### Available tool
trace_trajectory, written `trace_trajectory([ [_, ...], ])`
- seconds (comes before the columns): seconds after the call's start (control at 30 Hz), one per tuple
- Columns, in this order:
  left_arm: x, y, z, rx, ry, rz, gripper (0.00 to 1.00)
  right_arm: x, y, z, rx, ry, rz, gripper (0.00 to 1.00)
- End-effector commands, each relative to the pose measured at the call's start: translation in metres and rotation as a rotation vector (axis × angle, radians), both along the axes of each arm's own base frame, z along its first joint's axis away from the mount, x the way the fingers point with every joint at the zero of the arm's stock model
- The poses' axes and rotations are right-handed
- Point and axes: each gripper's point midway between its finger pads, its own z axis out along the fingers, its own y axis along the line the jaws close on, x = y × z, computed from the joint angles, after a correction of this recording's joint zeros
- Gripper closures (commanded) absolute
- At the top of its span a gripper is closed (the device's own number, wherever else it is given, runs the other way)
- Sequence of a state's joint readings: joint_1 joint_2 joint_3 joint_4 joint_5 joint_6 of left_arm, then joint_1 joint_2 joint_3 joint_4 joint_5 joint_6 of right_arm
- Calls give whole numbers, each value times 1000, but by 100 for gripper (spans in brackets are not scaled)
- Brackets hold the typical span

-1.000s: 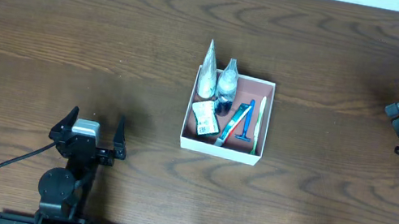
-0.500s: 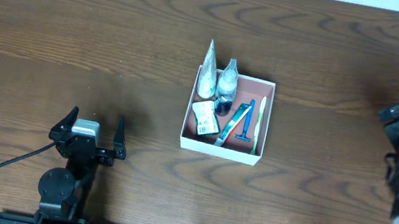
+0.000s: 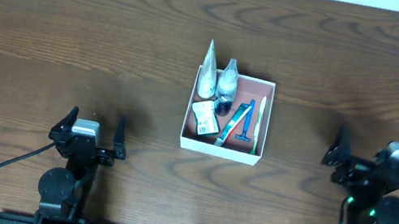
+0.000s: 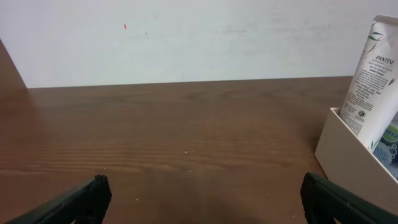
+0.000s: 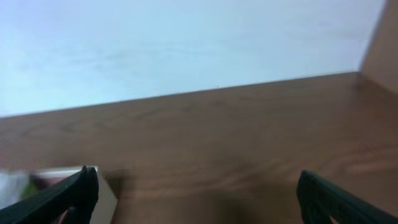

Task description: Pack container

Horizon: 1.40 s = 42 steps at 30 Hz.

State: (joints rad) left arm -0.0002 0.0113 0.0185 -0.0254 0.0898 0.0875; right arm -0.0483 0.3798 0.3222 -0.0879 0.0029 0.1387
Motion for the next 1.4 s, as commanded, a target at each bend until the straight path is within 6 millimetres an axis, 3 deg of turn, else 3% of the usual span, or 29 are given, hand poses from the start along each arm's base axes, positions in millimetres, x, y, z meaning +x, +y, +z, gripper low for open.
trace_trajectory([
  [0.0, -1, 0, -15, 19, 46, -4, 2, -8, 20, -13, -66, -51, 119, 1],
  [0.23, -1, 0, -15, 19, 46, -4, 2, -17, 33, -36, -68, -139, 187, 1],
  [0.67, -1, 0, -15, 19, 46, -4, 2, -22, 43, -60, -61, -93, 228, 1],
  [1.37, -1, 0, -15, 19, 46, -4, 2, -22, 43, -61, -61, -92, 229, 1],
])
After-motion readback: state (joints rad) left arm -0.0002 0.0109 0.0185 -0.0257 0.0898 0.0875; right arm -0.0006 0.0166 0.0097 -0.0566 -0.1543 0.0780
